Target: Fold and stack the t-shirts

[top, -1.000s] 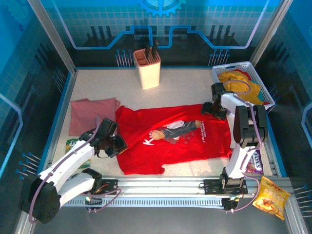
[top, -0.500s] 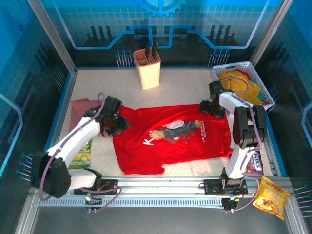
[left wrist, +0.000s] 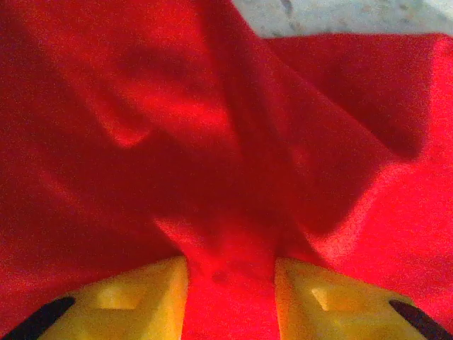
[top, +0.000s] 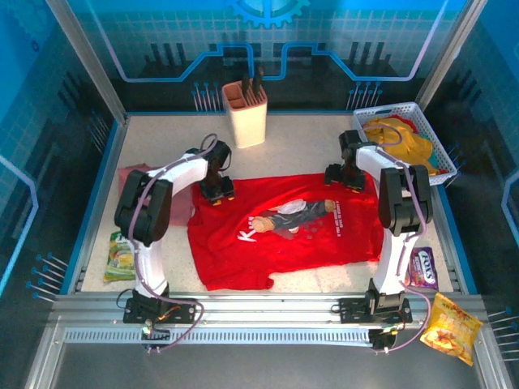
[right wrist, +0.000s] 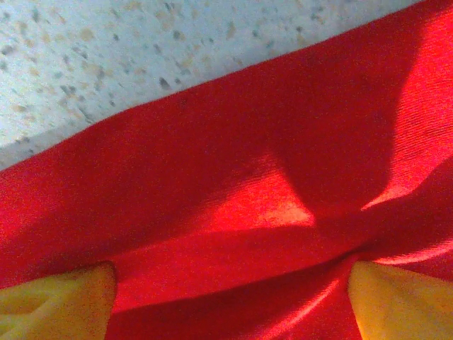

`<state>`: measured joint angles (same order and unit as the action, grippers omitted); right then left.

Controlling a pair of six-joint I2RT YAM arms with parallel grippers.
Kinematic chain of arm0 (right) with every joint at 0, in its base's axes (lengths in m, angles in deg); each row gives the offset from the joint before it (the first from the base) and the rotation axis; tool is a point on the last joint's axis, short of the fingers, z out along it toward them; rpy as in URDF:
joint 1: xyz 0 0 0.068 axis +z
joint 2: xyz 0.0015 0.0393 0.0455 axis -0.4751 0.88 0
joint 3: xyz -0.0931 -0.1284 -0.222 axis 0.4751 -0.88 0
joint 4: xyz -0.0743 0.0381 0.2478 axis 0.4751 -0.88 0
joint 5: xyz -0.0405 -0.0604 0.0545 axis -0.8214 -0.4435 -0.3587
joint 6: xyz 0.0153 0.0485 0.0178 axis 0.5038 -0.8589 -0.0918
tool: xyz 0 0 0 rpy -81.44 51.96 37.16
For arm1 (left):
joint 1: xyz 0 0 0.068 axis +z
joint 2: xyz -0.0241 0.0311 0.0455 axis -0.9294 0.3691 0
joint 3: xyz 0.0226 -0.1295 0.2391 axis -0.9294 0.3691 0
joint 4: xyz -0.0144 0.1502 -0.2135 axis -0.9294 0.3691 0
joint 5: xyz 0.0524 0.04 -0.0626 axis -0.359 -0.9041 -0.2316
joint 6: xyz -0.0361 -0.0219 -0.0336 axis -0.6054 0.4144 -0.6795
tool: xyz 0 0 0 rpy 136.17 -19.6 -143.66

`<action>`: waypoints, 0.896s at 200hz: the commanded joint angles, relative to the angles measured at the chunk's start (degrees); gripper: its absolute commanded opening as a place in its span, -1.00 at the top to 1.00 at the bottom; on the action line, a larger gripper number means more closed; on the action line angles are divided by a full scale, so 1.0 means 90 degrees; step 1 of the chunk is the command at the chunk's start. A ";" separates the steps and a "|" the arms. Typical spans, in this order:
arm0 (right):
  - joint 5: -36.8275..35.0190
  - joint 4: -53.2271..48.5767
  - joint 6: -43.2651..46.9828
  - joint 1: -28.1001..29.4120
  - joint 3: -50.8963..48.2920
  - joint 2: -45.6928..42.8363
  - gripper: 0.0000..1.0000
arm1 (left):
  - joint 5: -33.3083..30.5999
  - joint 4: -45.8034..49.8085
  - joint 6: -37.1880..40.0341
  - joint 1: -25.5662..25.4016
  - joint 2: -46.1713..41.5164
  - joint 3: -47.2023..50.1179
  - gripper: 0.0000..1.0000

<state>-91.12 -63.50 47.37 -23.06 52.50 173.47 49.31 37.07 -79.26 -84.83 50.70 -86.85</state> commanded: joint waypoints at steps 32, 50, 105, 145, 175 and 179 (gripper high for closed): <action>0.0390 -0.0528 0.0003 -0.0126 0.0841 0.0685 -0.69 | 0.0484 0.0717 0.0536 0.0418 0.1212 -0.1646 0.30; 0.0392 -0.0557 -0.0013 -0.0174 0.1058 0.0826 -0.69 | 0.0533 0.1031 0.0712 0.0492 0.1695 -0.2388 0.32; 0.0369 -0.0637 -0.0215 -0.0400 0.1496 0.1078 -0.76 | 0.0661 0.1792 0.0920 0.0476 0.2927 -0.4661 0.37; 0.0626 -0.0332 0.0039 -0.0328 0.1265 0.0558 -0.90 | 0.0795 0.1761 0.0997 0.0392 0.2465 -0.4703 0.26; 0.0852 -0.0122 0.0252 -0.0170 0.0772 -0.0304 -1.00 | 0.0738 0.1684 0.1071 0.0329 0.1153 -0.3778 0.15; 0.0875 -0.0087 0.0240 -0.0137 0.0687 -0.0449 -0.99 | 0.0716 0.1664 0.1073 0.0328 0.0957 -0.3610 0.14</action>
<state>-86.31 -65.38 47.89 -25.79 61.65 177.77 54.99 50.52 -71.09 -81.12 71.55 -124.40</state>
